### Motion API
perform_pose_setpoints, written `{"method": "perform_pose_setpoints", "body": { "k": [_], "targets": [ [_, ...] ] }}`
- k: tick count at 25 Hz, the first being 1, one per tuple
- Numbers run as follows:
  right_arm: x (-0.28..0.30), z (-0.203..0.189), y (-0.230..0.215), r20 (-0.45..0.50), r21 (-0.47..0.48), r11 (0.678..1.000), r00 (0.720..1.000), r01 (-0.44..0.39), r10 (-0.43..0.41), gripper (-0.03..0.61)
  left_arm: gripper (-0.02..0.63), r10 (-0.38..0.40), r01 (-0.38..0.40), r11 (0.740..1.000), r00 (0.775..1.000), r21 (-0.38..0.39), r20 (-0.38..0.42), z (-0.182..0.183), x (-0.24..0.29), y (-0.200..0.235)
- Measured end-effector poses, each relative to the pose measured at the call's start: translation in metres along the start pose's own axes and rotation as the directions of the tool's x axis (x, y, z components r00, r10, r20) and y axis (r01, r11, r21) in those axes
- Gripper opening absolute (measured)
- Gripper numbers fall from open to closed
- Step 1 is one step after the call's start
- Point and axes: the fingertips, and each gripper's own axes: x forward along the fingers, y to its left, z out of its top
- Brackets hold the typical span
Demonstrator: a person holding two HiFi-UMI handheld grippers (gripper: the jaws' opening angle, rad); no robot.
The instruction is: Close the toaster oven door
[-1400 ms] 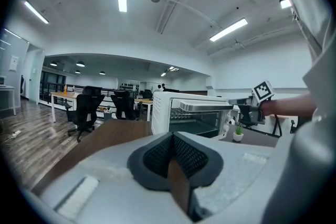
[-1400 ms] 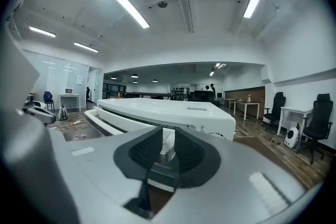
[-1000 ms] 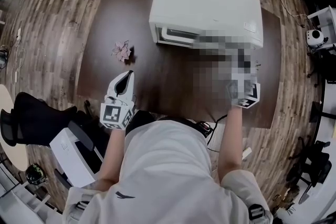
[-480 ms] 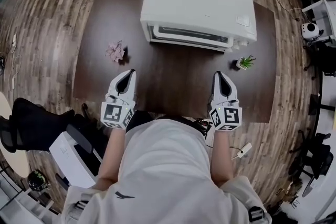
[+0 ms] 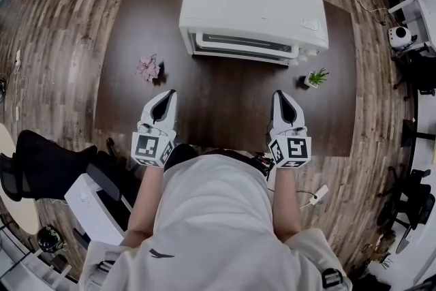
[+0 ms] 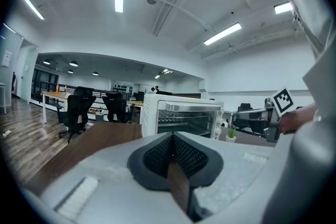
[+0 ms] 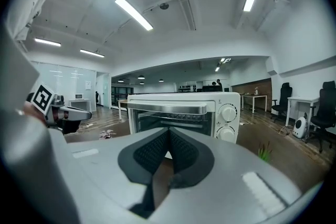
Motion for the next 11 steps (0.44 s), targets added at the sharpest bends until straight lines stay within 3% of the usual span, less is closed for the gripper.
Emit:
{"method": "perform_pose_setpoints", "body": {
  "k": [11],
  "targets": [
    [0.0019, 0.0011, 0.0054, 0.001, 0.009, 1.000, 1.000, -0.009, 0.009, 0.000, 0.003, 0.013, -0.013, 1.000, 1.000, -0.002, 0.003, -0.0014, -0.0088, 0.0068]
  ]
}}
